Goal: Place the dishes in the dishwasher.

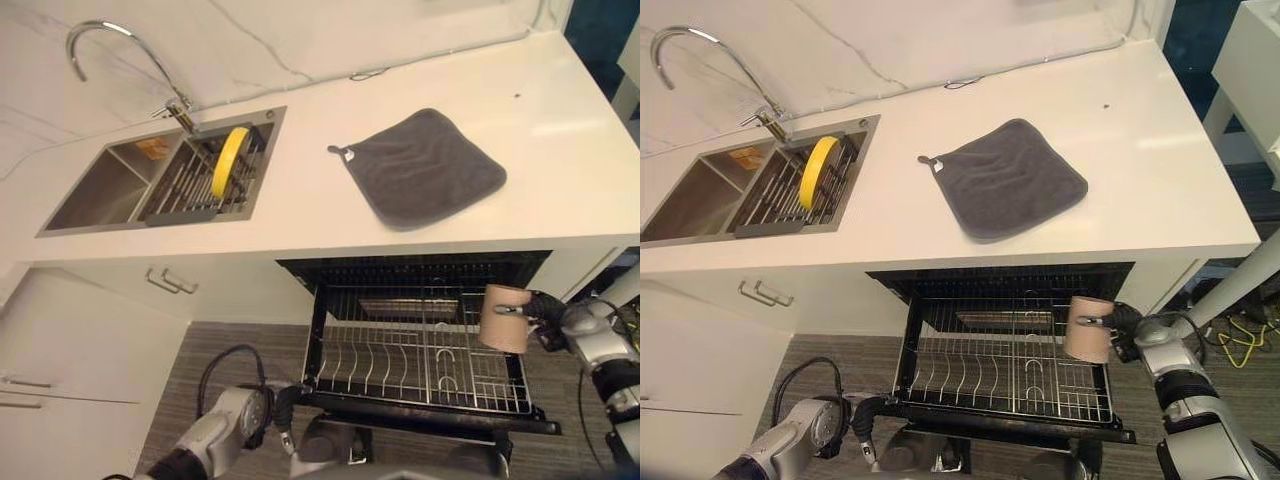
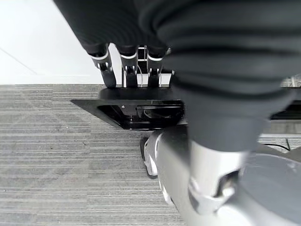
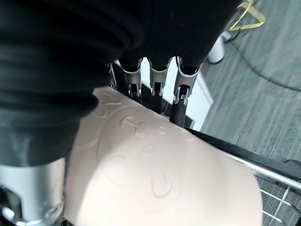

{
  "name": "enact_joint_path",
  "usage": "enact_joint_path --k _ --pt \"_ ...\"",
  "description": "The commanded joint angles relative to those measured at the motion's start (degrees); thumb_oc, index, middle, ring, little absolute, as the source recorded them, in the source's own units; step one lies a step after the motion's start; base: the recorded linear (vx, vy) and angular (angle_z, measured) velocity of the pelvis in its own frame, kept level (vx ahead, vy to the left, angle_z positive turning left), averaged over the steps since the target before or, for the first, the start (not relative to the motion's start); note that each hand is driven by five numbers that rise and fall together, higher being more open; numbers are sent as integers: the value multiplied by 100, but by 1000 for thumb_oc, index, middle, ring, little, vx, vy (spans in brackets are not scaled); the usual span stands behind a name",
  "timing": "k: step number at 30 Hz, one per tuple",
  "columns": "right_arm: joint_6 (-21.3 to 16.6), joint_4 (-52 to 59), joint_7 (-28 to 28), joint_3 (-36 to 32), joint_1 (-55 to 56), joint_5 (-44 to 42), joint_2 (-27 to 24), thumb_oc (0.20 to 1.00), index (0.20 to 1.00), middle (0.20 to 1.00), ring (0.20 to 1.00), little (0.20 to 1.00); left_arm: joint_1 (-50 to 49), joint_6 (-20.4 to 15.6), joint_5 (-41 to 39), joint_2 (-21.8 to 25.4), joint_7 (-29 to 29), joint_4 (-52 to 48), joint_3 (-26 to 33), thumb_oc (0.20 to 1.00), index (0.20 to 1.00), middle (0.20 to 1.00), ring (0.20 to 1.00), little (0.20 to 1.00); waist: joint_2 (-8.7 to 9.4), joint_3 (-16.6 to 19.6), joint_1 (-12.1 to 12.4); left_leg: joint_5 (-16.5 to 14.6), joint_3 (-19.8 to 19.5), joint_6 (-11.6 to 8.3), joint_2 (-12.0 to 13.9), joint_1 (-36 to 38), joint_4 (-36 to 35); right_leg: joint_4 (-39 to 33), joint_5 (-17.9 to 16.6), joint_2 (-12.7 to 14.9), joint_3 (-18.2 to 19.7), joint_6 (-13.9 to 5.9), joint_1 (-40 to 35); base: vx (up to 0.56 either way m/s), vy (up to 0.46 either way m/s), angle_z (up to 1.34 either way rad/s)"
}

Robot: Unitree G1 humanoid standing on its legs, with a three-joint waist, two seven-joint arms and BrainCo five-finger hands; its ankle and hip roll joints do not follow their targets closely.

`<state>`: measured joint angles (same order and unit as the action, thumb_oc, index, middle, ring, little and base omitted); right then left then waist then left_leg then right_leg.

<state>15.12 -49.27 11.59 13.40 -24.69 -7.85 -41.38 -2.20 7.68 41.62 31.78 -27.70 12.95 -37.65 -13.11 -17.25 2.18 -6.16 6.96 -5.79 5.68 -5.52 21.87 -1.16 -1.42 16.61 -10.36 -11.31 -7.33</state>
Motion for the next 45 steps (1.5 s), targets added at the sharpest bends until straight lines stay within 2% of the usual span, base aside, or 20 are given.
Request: enact_joint_path --k 1,7,8,9,10,11,18,20,22,23,25,27,28,30,32,35,36,38,42,45 --pt "-299 20 -32 129 -336 234 -98 200 200 200 200 200 -1280 256 27 844 -798 287 -381 1000 1000 1000 1000 1000 186 -207 353 1034 -300 -394 426 -1001 543 1046 836 -223 -251 645 -43 -5 20 7" --pt "-323 -533 -252 243 -496 391 -29 200 200 200 200 200 -1268 278 -96 778 -607 272 -554 1000 1000 1000 1000 1000 98 -289 353 1054 -291 -366 402 -932 524 1192 829 -206 -224 660 53 -8 33 2" --pt "-285 -595 -242 249 -527 371 -31 285 285 285 285 285 -1259 287 -117 776 -585 277 -578 1000 1000 1000 1000 1000 84 -293 348 1066 -292 -364 399 -913 516 1212 828 -207 -218 665 68 8 34 3" --pt "-276 -621 -253 252 -538 366 -24 445 445 445 445 445 -1256 287 -121 773 -575 278 -585 1000 1000 1000 1000 1000 79 -294 348 1068 -289 -364 398 -906 512 1222 829 -204 -217 666 74 0 0 0" --pt "-236 -615 -265 252 -550 363 -9 555 555 555 555 555 -1256 285 -109 766 -569 283 -585 1000 1000 1000 1000 1000 80 -301 344 1056 -285 -359 398 -906 525 1249 824 -196 -212 668 89 0 0 0" --pt "-215 -656 -349 274 -573 362 53 1000 1000 1000 1000 1000 -1232 281 -92 756 -553 298 -617 1000 1000 1000 1000 1000 83 -302 349 1045 -279 -352 392 -901 538 1275 822 -188 -211 665 100 0 0 0" --pt "-160 -656 -505 290 -642 215 165 1000 1000 1000 1000 1000 -1263 317 -50 674 -335 440 -696 1000 1000 1000 1000 1000 140 -314 328 1021 -262 -323 414 -815 540 1336 799 -205 -151 668 100 6 -2 0" --pt "-125 -514 -595 217 -585 -22 147 1000 1000 1000 1000 1000 -1290 358 -80 675 -120 439 -646 1000 1000 1000 1000 1000 187 -314 314 998 -245 -311 430 -769 531 1359 793 -217 -129 669 90 44 -20 1" --pt "-145 -317 -708 134 -523 -267 154 1000 1000 1000 1000 1000 -1299 314 -186 687 284 422 -563 1000 1000 1000 1000 1000 227 -323 295 981 -240 -306 444 -747 534 1384 791 -229 -104 672 88 0 0 0" --pt "-110 -118 -734 57 -453 -436 167 1000 1000 1000 1000 1000 -1294 287 -338 710 668 375 -445 1000 1000 1000 1000 1000 257 -331 280 977 -239 -305 457 -742 538 1396 787 -234 -88 673 92 0 0 0" --pt "-64 77 -793 11 -390 -523 190 1000 1000 1000 1000 1000 -1279 272 -452 751 952 313 -347 1000 1000 1000 1000 1000 287 -340 273 972 -235 -304 463 -751 550 1405 787 -237 -75 674 100 -3 -12 -2" --pt "22 640 -957 -125 -167 -741 210 1000 1000 1000 1000 1000 -1261 169 -885 924 1693 -10 28 1000 1000 1000 1000 1000 353 -360 262 945 -234 -296 478 -760 568 1413 771 -239 -68 675 107 -3 -37 -3" --pt "60 1157 -1113 -309 102 -898 268 1000 1000 1000 1000 1000 -1281 72 -1223 1089 2156 -411 403 1000 1000 1000 1000 1000 423 -375 274 911 -242 -281 485 -762 574 1411 759 -245 -85 673 96 -3 -98 -5" --pt "2 1664 -1294 -486 383 -935 357 1000 1000 1000 1000 1000 -1350 -33 -1536 1164 2643 -704 796 1000 1000 1000 1000 1000 497 -402 293 888 -265 -269 489 -775 593 1403 746 -259 -103 676 79 -6 -117 -2" --pt "-242 2739 -1763 -890 982 -1132 630 1000 1000 1000 1000 1000 -1554 -510 -1991 1129 3435 -1160 1669 1000 1000 1000 1000 1000 691 -461 347 851 -327 -239 513 -792 601 1358 711 -315 -154 682 21 -17 -234 6" --pt "-491 3495 -1974 -1226 1504 -1228 925 1000 1000 1000 1000 1000 -1701 -924 -2274 1015 3966 -1394 2295 1000 1000 1000 1000 1000 867 -486 363 832 -386 -222 549 -816 627 1297 700 -384 -193 697 -59 -14 -192 19" --pt "-690 3918 -2048 -1464 1845 -1335 1098 1000 1000 1000 1000 1000 -1762 -1232 -2566 863 4203 -1512 2714 1000 1000 1000 1000 1000 964 -506 365 831 -410 -216 574 -828 642 1246 686 -425 -203 700 -111 -18 -173 3" --pt "-838 4457 -2107 -1743 2258 -1437 1313 1000 1000 1000 1000 1000 -1896 -1717 -2809 622 4609 -1740 3230 1000 1000 1000 1000 1000 1091 -509 364 817 -424 -203 590 -818 641 1179 673 -471 -206 707 -186 -9 -146 0" --pt "-1213 5336 -2019 -2151 3055 -1728 1555 1000 1000 1000 1000 1000 -2116 -2408 -2985 280 5051 -2391 4182 1000 1000 1000 1000 1000 1347 -450 355 751 -413 -195 615 -777 663 1065 656 -537 -172 701 -338 9 -120 4" --pt "-1397 5901 -1965 -2398 3487 -1884 1609 1000 1000 1000 1000 1000 -2120 -2726 -3221 108 5229 -2774 4708 1000 1000 1000 1000 1000 1480 -355 309 715 -342 -206 648 -702 623 965 663 -592 -134 685 -451 -3 -74 1"
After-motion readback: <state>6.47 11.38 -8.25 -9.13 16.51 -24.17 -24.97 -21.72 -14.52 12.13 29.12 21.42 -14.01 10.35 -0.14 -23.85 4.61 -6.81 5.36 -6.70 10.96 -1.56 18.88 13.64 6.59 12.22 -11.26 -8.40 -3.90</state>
